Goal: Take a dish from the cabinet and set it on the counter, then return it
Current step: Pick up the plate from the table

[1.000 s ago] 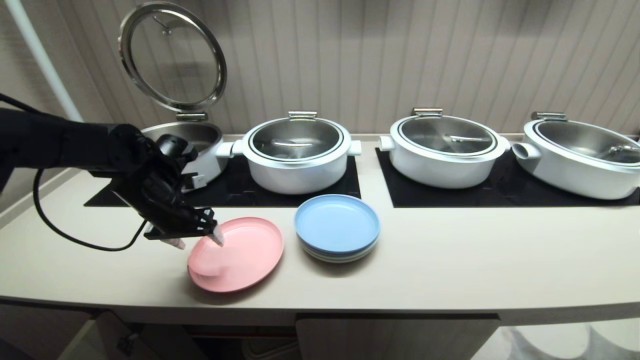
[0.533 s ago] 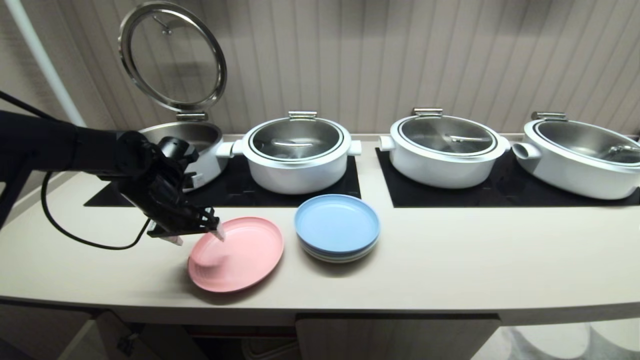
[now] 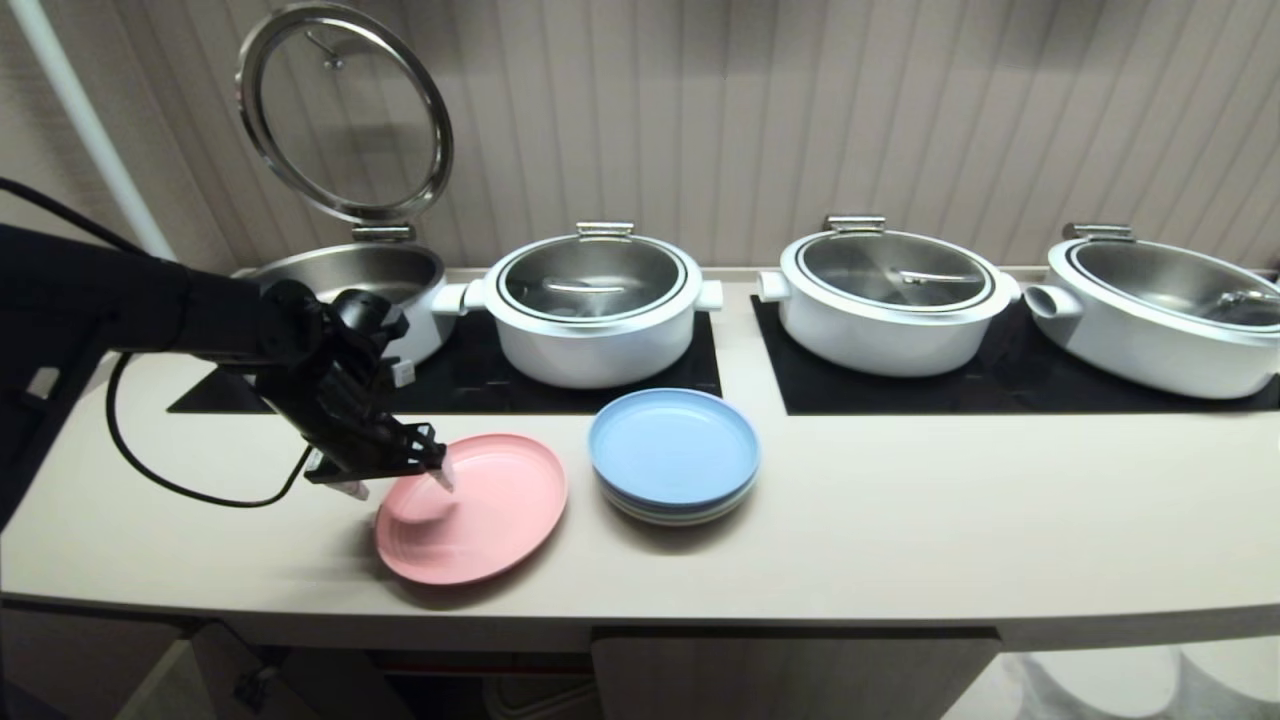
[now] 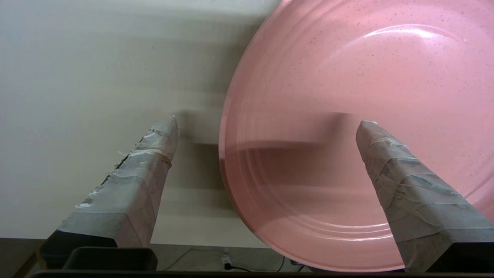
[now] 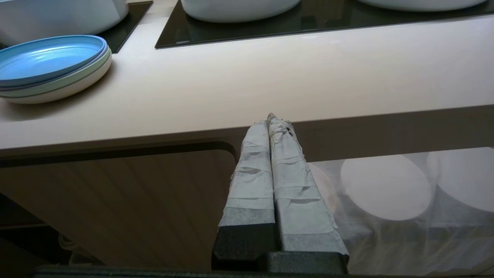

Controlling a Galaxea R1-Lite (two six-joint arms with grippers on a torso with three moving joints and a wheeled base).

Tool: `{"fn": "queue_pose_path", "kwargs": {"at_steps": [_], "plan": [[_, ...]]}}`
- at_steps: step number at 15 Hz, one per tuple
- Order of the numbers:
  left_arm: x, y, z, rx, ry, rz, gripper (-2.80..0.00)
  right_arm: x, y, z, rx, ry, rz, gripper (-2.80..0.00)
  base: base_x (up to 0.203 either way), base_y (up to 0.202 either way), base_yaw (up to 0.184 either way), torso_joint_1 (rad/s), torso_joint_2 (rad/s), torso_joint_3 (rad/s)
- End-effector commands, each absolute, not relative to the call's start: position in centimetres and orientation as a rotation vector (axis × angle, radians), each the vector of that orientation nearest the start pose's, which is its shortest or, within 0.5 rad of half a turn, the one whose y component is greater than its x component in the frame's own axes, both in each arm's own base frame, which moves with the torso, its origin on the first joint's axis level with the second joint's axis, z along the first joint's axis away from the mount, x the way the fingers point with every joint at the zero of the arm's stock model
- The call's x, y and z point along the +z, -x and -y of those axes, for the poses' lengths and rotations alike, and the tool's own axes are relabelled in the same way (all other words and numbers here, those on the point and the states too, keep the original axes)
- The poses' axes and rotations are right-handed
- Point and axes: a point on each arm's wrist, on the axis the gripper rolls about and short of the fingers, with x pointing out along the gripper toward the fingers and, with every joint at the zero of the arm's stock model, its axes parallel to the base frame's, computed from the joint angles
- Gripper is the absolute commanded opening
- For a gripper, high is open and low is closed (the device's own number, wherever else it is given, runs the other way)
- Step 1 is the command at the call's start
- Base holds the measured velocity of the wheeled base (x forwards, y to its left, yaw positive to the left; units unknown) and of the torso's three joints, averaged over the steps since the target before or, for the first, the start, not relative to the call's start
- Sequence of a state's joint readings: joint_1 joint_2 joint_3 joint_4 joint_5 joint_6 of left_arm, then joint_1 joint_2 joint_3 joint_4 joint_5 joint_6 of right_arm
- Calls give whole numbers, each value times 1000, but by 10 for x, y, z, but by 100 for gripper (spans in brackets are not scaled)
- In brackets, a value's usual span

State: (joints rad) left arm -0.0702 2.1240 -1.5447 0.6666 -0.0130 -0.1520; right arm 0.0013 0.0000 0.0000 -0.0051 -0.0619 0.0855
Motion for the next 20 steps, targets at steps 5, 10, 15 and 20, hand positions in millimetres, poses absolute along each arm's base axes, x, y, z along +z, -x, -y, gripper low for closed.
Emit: {"fn": "queue_pose_path", "kwargs": {"at_steps": [5, 10, 15, 20], "plan": [[114, -380, 26, 52, 78, -1280, 0, 76, 23, 1, -61, -86, 9, -280, 0, 0, 0, 0, 0, 0], [108, -385, 28, 48, 75, -1257, 0, 76, 23, 1, -61, -86, 7, -280, 0, 0, 0, 0, 0, 0], [107, -387, 29, 46, 75, -1246, 0, 76, 23, 1, -61, -86, 9, -280, 0, 0, 0, 0, 0, 0], [106, -387, 27, 52, 78, -1251, 0, 76, 23, 1, -61, -86, 9, -280, 0, 0, 0, 0, 0, 0]]}}
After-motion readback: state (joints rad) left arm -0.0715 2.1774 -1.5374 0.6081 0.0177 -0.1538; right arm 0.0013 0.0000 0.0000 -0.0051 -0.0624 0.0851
